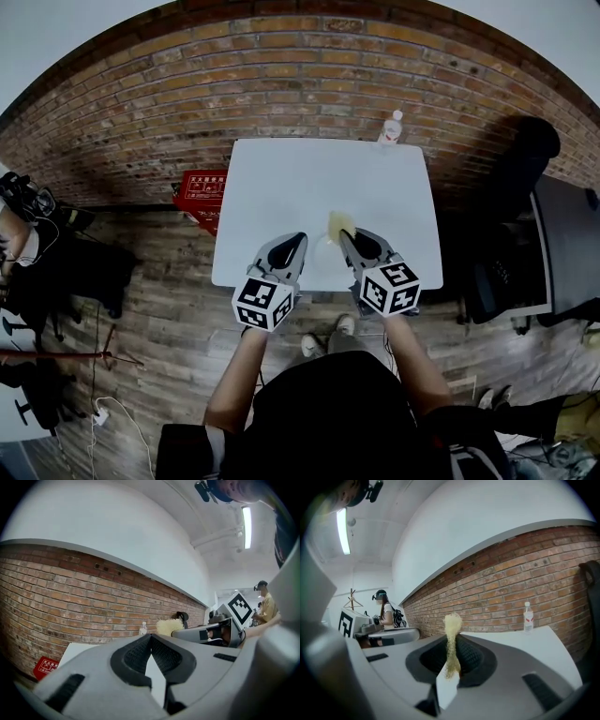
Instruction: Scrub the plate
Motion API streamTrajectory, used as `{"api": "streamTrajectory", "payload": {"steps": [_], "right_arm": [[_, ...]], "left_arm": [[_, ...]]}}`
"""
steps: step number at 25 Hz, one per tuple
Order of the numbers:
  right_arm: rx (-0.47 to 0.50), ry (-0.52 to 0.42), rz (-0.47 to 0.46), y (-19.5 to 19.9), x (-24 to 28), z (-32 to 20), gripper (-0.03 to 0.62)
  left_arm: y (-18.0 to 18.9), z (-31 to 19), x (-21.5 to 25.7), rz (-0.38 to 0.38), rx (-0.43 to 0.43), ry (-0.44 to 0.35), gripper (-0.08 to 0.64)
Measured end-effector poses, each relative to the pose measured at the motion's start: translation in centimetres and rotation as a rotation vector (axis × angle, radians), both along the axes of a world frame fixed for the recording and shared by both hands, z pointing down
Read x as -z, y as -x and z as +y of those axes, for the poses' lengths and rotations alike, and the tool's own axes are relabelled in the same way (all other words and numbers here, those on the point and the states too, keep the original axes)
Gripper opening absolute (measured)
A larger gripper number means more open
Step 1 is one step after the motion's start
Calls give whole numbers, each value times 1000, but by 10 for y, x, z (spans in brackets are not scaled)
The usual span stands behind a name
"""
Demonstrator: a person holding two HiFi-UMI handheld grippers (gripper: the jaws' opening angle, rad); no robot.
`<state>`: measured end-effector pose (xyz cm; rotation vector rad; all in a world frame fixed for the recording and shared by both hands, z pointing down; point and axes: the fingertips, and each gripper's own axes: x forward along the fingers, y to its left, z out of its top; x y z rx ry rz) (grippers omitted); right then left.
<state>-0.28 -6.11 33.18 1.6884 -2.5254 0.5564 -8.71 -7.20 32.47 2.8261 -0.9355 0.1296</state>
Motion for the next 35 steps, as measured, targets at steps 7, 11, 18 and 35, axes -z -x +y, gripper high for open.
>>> {"api": "streamTrajectory", "payload": {"steps": [7,11,18,35], "right_arm": [[1,28,-5,-12,-15,-12,46],[-1,50,-8,-23,-26,-22,46],[0,109,2,-34,-52,-37,46],[-17,268,-55,-64,-123,-42,46]], "left_arm": [[-19,-14,-21,-19,-13,44,17],[-31,-24,-37,-22,-20,73,17],[-36,-42,-71,-39,1,145,17],[-70,-43,-147,-56,-51,302,17]]}}
